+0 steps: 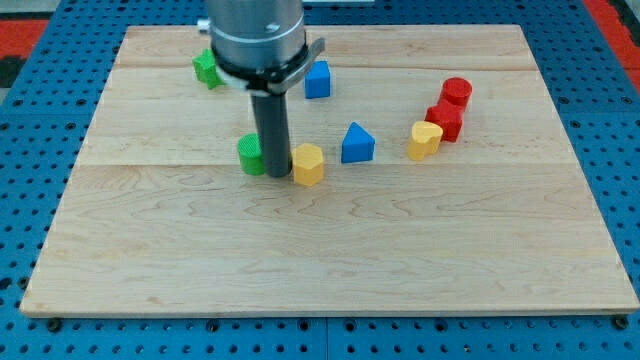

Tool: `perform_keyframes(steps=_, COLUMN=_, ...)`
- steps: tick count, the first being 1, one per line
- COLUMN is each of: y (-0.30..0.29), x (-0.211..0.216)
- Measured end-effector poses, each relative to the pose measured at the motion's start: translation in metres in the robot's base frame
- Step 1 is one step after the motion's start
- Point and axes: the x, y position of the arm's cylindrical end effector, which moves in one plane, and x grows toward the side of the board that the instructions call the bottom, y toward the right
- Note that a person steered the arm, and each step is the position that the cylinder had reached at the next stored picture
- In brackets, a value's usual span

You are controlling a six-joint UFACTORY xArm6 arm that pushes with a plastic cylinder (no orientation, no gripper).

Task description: Move the yellow hexagon to yellow heart

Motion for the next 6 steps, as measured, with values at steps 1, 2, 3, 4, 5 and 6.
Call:
perform_keyframes(steps=1, y=0.053, x=-0.005)
perform_keyframes(steps=2, y=0.087, x=0.008)
perform_keyframes(steps=3, y=0.05, x=0.037)
perform_keyframes(steps=4, y=0.088, x=0.053)
perform_keyframes(steps=5, y=0.172, x=0.052)
perform_keyframes(steps=6, y=0.198, x=0.008)
